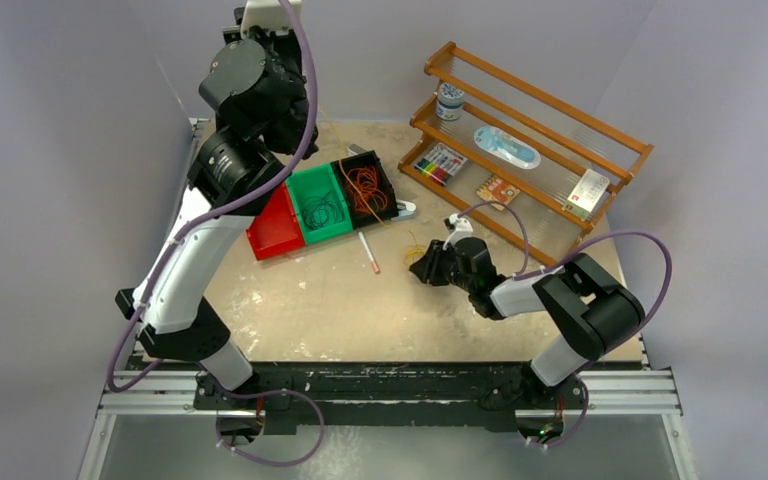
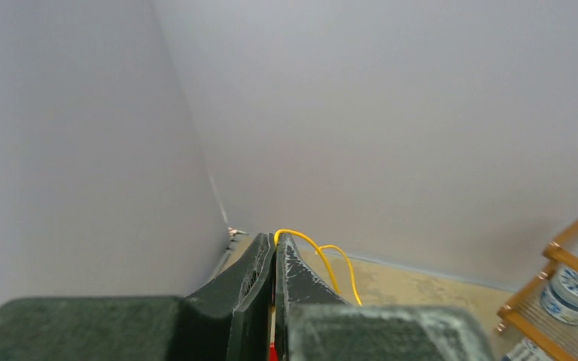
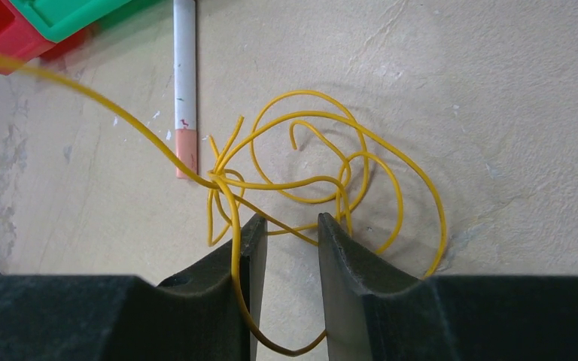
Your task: Untangle the cables
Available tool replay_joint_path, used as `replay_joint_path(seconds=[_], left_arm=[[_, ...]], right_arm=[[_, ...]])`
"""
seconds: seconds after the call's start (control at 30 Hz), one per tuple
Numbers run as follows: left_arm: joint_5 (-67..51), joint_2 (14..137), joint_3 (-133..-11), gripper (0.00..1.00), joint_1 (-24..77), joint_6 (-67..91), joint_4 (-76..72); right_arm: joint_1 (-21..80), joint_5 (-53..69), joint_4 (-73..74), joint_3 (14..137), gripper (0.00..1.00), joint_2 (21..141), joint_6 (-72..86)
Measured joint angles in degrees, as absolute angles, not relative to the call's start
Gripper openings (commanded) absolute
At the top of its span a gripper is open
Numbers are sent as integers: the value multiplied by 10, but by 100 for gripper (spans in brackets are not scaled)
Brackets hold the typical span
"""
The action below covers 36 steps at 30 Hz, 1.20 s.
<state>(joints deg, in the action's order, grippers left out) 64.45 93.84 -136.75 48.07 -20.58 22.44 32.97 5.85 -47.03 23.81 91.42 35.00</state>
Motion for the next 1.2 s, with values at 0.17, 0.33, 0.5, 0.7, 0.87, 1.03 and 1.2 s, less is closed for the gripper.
replay_joint_path(seconds=[0.17,0.33,0.5,0.7,0.87,1.03,1.2], left_arm=[[688,945,-1373,0,481,-305,134],[707,948,-1382,0,481,-378,63],[713,947,-1385,0,481,-403,36],[705,937,-1363,0,481,-357,75],[690,920,-1310,0,481,-292,125],[668,911,-1273,0,481,-238,165],[636,901,-1266,0,481,-184,208]], right_arm=[[330,55,-471,233,33,915,356],[330,55,-471,232,33,915,362],[330,55,-471,232,43,915,365],[330,57,-437,232,59,873,347],[330,53,-308,276,69,752,305],[330,26,-177,359,74,681,265],[330,-6,-114,361,74,605,236]])
